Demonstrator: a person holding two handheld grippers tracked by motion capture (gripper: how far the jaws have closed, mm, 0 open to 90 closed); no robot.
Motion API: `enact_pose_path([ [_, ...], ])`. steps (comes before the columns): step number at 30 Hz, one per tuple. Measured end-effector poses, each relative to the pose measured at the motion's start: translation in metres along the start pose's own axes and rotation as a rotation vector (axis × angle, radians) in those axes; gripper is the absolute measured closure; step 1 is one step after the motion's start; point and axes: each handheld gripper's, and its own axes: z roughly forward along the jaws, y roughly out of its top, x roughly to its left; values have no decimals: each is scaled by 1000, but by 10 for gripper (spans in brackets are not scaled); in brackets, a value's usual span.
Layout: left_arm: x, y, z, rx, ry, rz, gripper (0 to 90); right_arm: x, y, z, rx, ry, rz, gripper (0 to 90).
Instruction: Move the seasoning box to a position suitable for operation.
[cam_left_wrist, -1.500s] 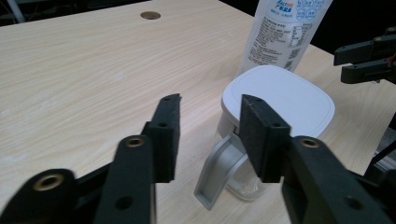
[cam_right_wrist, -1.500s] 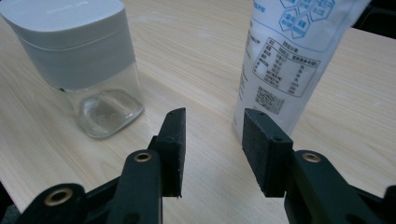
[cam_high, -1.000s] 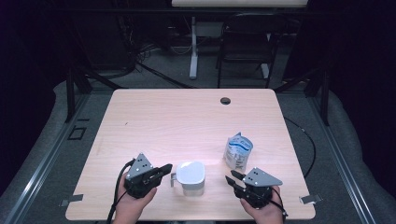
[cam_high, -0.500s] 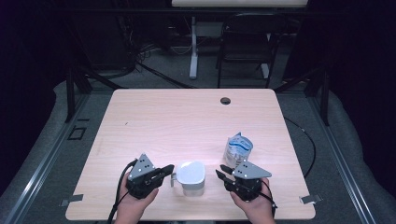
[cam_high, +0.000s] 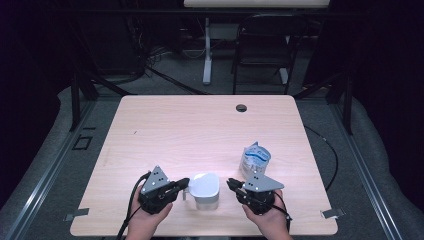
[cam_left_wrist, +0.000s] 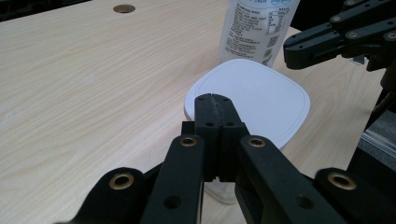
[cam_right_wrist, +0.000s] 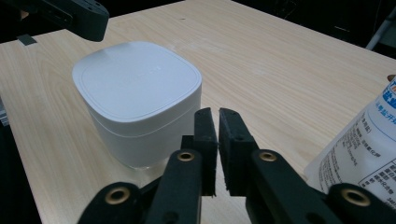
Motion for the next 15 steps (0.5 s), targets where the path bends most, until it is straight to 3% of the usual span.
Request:
enact_pose_path([
  [15, -3, 0, 8, 5, 2, 17, 900, 5, 0, -3, -1, 17, 2, 900],
])
